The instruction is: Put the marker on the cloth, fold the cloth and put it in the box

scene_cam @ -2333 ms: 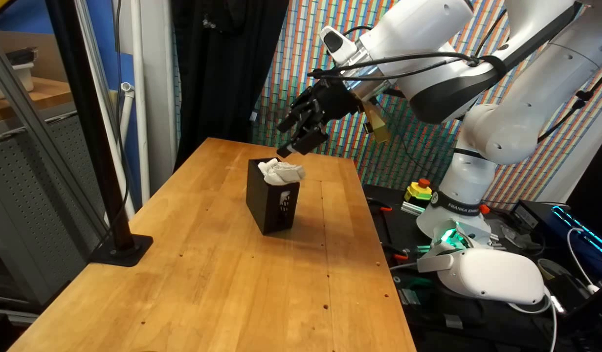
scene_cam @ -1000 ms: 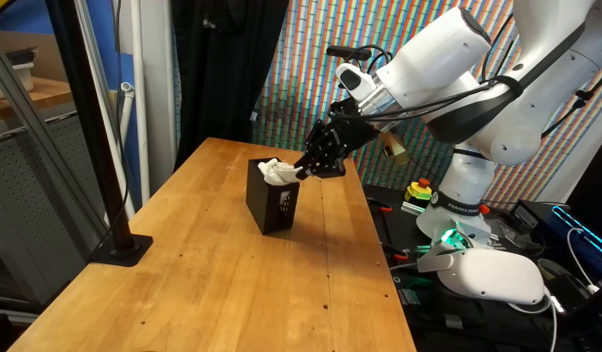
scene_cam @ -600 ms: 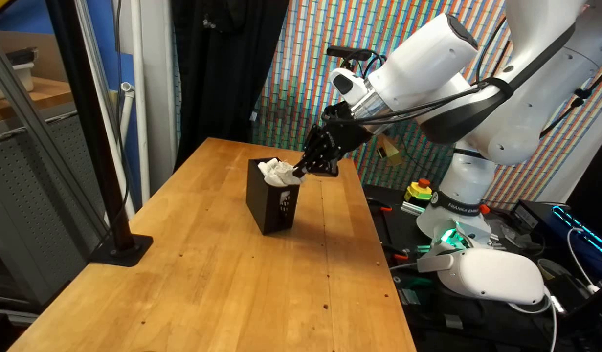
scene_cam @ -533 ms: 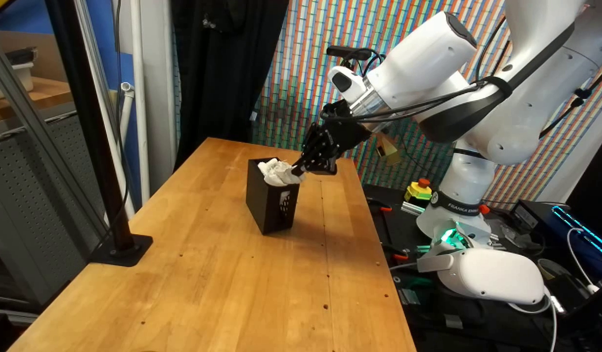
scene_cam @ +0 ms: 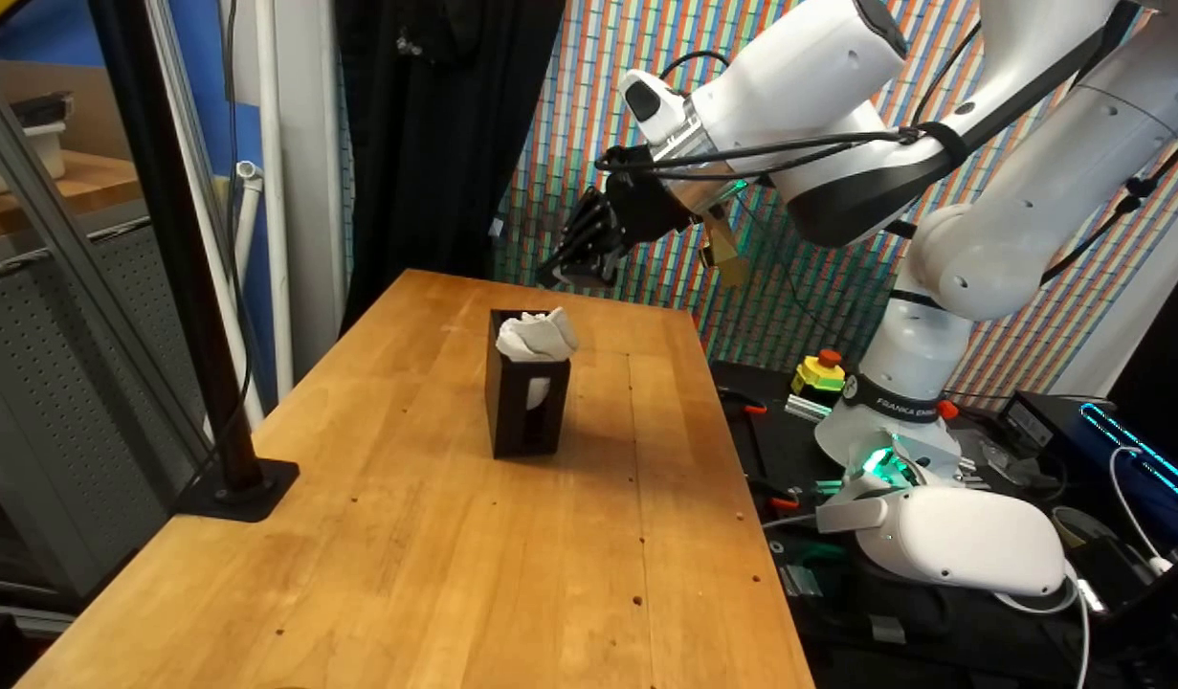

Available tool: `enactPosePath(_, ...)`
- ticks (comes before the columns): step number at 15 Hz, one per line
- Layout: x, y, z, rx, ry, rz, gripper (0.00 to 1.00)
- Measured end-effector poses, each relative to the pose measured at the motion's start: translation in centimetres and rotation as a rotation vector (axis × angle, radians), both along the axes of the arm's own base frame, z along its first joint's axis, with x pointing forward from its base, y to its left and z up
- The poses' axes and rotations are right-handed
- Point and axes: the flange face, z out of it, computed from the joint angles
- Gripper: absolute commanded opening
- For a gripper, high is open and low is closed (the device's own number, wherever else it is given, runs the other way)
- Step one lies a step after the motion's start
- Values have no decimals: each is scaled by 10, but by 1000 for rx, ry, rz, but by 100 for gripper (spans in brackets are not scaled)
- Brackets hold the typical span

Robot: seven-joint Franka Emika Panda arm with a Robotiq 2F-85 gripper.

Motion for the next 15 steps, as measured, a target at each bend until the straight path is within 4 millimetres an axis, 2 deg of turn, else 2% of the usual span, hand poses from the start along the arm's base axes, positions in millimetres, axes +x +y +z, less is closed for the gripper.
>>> enactPosePath(6, 4, -2, -14, -33, 8, -31, 9)
enactPosePath(12, -9, 26, -11, 0, -16, 51, 10)
enactPosePath(13, -11, 30, -8, 5, -27, 62, 27)
enactPosePath(14, -14, 34, -4, 9, -40, 73, 36)
enactPosePath(15, -16, 37, -1, 13, -52, 82, 38)
